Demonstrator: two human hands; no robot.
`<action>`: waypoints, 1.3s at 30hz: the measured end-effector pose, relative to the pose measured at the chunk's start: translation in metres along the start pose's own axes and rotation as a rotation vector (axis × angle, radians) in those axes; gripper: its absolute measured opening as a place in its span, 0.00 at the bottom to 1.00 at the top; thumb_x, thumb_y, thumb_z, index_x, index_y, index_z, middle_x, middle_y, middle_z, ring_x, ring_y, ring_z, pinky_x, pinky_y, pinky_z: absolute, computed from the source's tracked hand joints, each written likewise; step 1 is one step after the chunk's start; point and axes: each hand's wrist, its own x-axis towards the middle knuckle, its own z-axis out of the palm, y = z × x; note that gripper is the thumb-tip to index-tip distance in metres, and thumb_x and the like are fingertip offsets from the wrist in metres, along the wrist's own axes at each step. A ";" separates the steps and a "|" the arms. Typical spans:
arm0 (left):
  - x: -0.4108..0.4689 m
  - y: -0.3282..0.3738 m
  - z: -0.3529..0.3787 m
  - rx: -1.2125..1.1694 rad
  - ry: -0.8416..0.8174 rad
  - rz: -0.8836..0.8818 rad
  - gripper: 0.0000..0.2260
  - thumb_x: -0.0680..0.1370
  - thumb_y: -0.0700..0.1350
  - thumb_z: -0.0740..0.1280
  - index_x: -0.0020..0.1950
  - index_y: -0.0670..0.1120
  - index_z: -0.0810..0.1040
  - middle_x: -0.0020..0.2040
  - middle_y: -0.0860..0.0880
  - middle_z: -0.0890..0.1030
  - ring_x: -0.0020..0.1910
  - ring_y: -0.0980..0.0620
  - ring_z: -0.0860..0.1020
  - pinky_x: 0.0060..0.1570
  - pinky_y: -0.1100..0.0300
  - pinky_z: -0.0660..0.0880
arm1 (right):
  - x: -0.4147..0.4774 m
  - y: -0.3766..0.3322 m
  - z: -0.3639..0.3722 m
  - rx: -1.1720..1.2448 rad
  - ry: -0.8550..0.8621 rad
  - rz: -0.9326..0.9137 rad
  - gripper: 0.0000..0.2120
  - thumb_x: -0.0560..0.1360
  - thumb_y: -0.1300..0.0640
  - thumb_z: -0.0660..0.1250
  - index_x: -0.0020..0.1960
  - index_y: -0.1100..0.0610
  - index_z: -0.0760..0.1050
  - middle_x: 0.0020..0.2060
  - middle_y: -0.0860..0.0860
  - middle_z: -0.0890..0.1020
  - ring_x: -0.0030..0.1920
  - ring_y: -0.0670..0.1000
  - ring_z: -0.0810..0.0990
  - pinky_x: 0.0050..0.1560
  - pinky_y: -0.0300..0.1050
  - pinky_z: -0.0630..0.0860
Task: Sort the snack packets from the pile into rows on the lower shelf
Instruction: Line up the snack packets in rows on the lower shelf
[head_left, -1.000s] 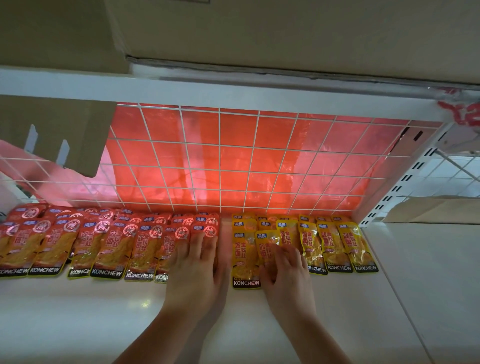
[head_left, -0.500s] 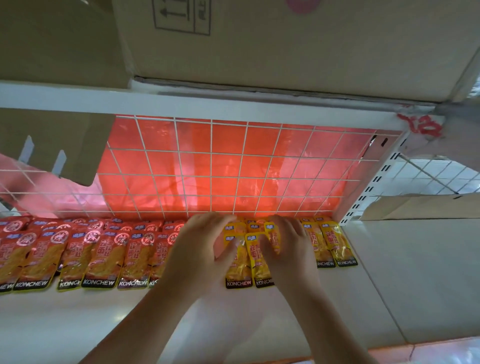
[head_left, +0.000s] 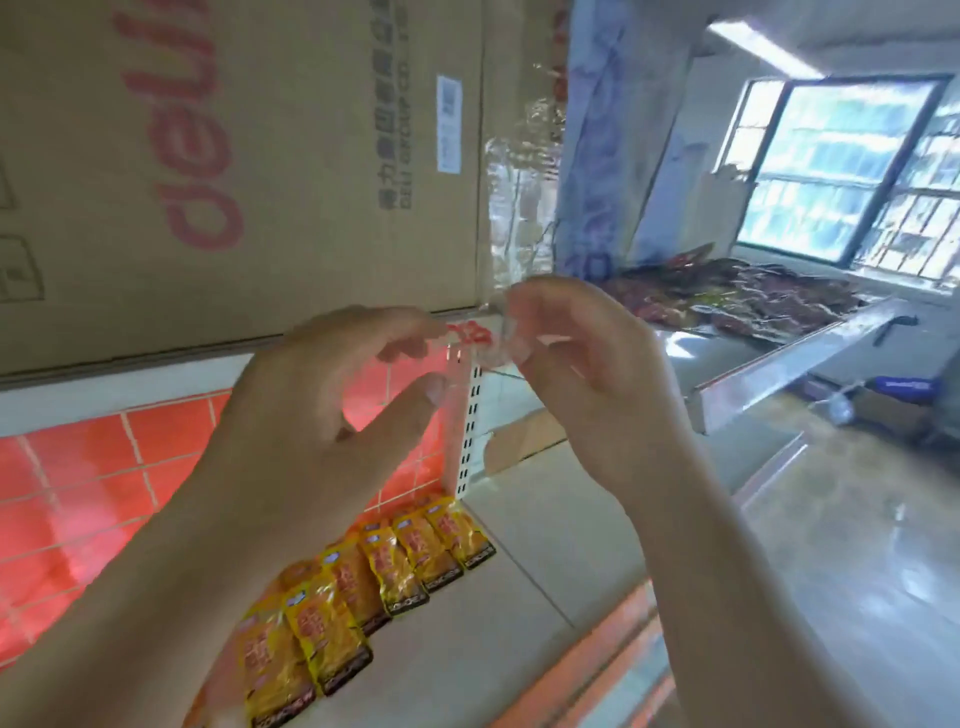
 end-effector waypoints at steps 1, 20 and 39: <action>0.013 0.015 0.005 -0.034 0.001 0.045 0.11 0.76 0.59 0.63 0.57 0.68 0.76 0.54 0.69 0.79 0.54 0.71 0.75 0.35 0.78 0.68 | 0.004 -0.006 -0.024 -0.024 0.025 -0.018 0.11 0.74 0.47 0.68 0.56 0.41 0.79 0.52 0.41 0.84 0.57 0.46 0.82 0.56 0.47 0.80; 0.132 0.227 0.188 0.110 -0.065 0.184 0.16 0.74 0.67 0.63 0.58 0.65 0.81 0.52 0.71 0.79 0.51 0.70 0.77 0.46 0.63 0.74 | -0.034 0.041 -0.422 -0.317 0.222 -0.013 0.08 0.73 0.48 0.69 0.50 0.38 0.81 0.47 0.37 0.84 0.49 0.40 0.82 0.46 0.30 0.75; 0.265 0.227 0.311 0.401 -0.377 0.086 0.07 0.78 0.64 0.65 0.53 0.65 0.80 0.47 0.64 0.81 0.46 0.64 0.79 0.45 0.62 0.76 | 0.034 0.162 -0.489 -0.445 -0.041 0.001 0.07 0.73 0.40 0.68 0.51 0.32 0.78 0.48 0.30 0.80 0.46 0.36 0.79 0.41 0.42 0.73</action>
